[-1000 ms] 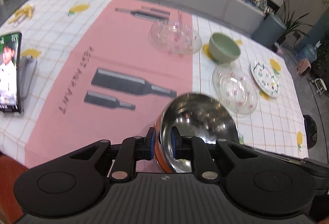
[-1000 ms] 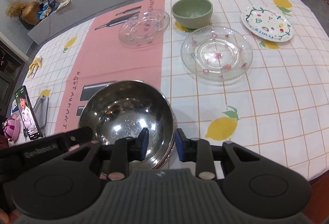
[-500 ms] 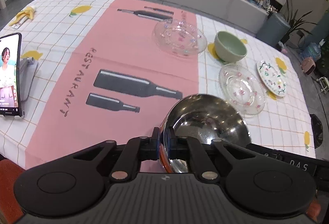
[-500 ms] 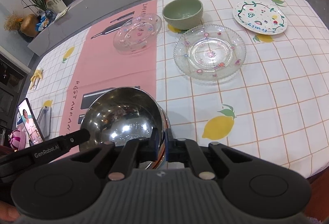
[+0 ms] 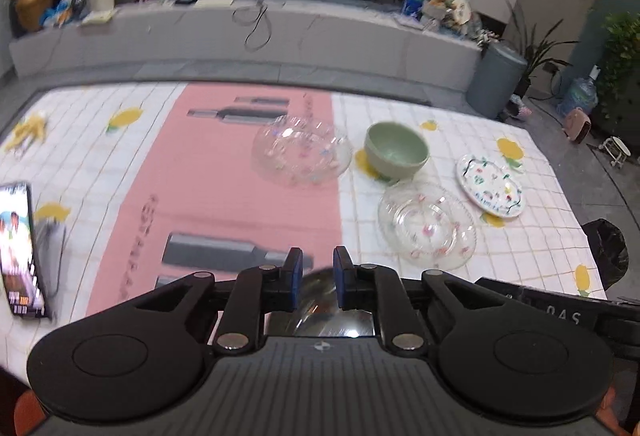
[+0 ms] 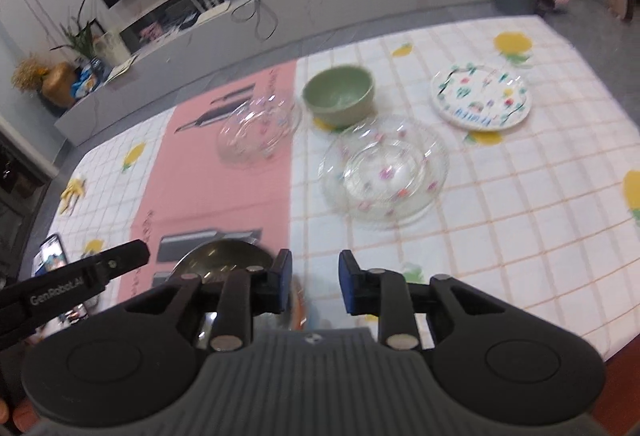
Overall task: Organize plates and bowls
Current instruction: 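Open both grippers and withdraw from the stacked steel bowls, then move both grippers to the pale green bowl and grasp its rim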
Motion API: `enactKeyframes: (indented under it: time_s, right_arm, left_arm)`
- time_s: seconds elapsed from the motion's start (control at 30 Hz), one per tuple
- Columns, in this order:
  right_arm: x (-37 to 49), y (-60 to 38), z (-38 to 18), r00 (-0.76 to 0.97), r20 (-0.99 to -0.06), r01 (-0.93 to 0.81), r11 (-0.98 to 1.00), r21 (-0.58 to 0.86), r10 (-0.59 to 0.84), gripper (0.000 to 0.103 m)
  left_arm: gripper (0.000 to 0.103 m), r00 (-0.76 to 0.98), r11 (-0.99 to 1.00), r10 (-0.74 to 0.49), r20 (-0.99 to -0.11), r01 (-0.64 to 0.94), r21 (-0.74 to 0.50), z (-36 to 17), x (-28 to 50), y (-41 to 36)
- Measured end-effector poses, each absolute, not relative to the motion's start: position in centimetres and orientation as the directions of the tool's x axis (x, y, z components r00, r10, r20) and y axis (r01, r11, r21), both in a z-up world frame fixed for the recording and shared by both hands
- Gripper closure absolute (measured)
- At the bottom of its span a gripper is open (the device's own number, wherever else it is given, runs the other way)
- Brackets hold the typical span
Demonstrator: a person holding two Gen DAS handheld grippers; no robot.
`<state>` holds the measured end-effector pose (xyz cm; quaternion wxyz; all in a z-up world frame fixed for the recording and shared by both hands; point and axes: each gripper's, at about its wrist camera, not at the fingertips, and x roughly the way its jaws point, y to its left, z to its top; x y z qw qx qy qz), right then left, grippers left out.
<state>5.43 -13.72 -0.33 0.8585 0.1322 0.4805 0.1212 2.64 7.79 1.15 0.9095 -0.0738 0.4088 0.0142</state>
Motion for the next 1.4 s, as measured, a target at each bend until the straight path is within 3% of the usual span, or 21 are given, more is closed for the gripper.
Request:
enactKeyframes:
  time_s: [0.37,0.67,0.93,1.23,1.4]
  right_arm:
    - [8.9,-15.3,-1.7,0.501,-0.808,-0.007,0.934,0.357,0.312,0.069]
    - [14.0,-15.5,-2.5,0.504,-0.821,0.016,0.948,0.318,0.267,0.067]
    - [19.9,-15.6,-4.2,0.478,-0.845,0.042,0.954,0.295,0.241,0.065]
    - [26.8,-15.8,-6.4,0.452,-0.863,0.091,0.951,0.297,0.226,0.065]
    - [29.6,-14.4,-8.1,0.424,-0.873,0.067,0.953,0.296,0.241,0.065]
  left_arm:
    - [0.085,0.658,0.993,-0.114,-0.744,0.047,-0.11,1.6,7.3,4.6]
    - [0.085,0.582,0.976,-0.211,-0.785,0.075,-0.207,-0.2,13.7,4.7]
    - [0.074,0.545,0.972,-0.234,-0.805,0.112,-0.207,-1.7,19.1,4.6]
    - [0.072,0.53,0.946,-0.29,-0.797,0.032,-0.323,-4.0,25.9,5.7]
    - [0.072,0.495,0.96,-0.241,-0.835,-0.002,-0.279,-6.9,28.8,5.3]
